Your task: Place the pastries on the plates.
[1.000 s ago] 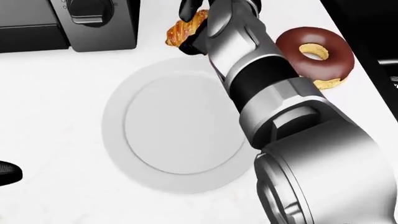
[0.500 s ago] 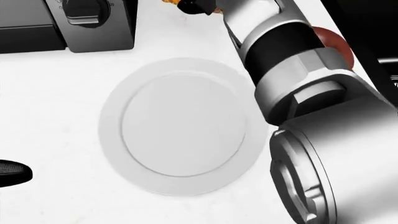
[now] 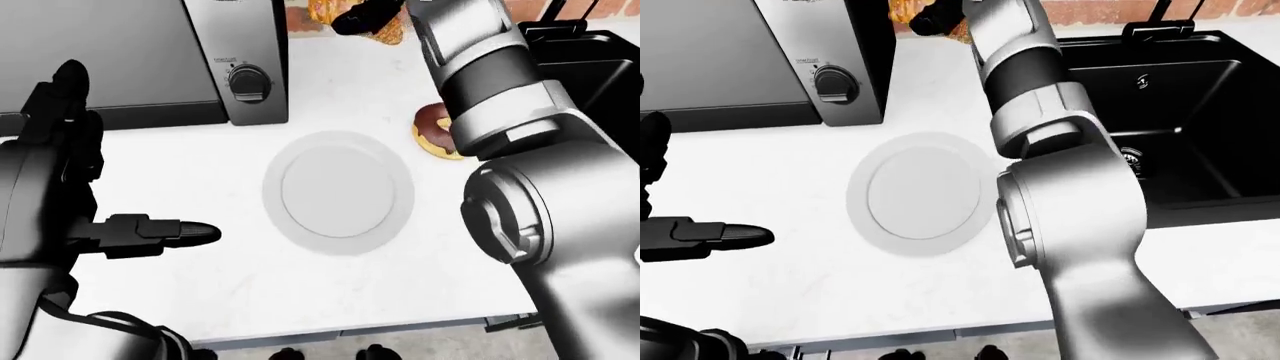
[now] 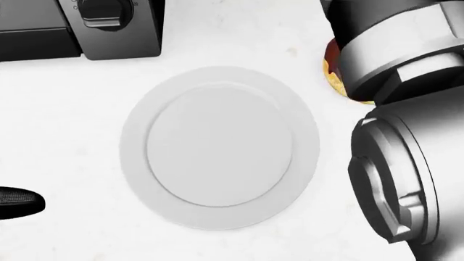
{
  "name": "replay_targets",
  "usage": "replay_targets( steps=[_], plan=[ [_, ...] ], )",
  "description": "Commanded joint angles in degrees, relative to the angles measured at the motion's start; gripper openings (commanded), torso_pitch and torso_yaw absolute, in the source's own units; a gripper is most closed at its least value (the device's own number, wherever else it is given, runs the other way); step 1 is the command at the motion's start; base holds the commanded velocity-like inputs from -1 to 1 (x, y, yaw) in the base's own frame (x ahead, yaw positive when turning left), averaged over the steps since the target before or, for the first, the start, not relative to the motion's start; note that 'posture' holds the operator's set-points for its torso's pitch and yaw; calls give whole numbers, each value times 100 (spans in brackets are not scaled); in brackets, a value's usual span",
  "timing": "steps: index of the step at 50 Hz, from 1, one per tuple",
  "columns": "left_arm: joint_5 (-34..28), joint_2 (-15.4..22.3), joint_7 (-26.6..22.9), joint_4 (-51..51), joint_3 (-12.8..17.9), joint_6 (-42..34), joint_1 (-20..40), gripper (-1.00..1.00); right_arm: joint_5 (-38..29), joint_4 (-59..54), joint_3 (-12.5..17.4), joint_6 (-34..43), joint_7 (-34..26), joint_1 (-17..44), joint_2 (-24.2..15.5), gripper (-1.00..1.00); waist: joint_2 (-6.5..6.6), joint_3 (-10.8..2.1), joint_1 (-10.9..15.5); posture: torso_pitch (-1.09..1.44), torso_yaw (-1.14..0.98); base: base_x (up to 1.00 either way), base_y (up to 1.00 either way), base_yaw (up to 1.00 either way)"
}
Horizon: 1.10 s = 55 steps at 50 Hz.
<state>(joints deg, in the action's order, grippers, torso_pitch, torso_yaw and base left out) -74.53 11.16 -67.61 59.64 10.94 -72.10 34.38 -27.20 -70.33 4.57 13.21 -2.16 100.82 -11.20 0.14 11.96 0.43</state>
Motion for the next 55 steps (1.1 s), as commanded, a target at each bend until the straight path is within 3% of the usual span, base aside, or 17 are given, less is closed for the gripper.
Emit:
replay_targets(
  steps=[1, 9, 20, 26, 33, 35, 40, 49, 55],
  plan=[
    [13, 73, 60, 36, 7, 65, 94, 100, 170, 348, 7, -106, 77, 327, -111, -100, 3, -207, -12, 23, 0, 0, 0, 0],
    [55, 101, 120, 36, -37, 14, 87, 100, 907, 1502, 76, 507, 118, 200, -142, -100, 6, -172, -11, 23, 0, 0, 0, 0],
    [224, 76, 284, 36, -32, 46, -7, 100, 997, 5410, -273, 3308, -942, -919, -119, -100, -22, -174, 17, 23, 0, 0, 0, 0],
    [142, 7, 200, 36, -6, 119, -5, 100, 783, 6864, -406, 4490, -1541, -1145, -151, -100, -1, -164, 32, 23, 0, 0, 0, 0],
    [58, -170, 162, 36, 28, 280, -40, 100, 43, 7338, -814, 4746, -3270, -1110, -679, -100, 9, -152, 14, 23, 0, 0, 0, 0],
    [87, -222, 207, 36, 14, 315, -62, 100, -373, 7655, -958, 4737, -3802, -1407, -732, -100, 13, -154, 1, 23, 0, 0, 0, 0],
    [55, -207, 128, 36, 84, 339, -43, 100, -1140, 7718, -873, 4448, -4747, -1580, -592, -100, 27, -163, -16, 23, 0, 0, 0, 0],
    [125, -151, 220, 36, 16, 267, -53, 100, -1917, 7887, -743, 4443, -5701, -1814, -68, -100, 70, -161, -36, 23, 0, 0, 0, 0],
    [215, -26, 293, 36, -31, 144, -64, 100, -2236, 7953, -739, 4311, -6208, -1926, -12, -100, 73, -165, -45, 23, 0, 0, 0, 0]
  ],
)
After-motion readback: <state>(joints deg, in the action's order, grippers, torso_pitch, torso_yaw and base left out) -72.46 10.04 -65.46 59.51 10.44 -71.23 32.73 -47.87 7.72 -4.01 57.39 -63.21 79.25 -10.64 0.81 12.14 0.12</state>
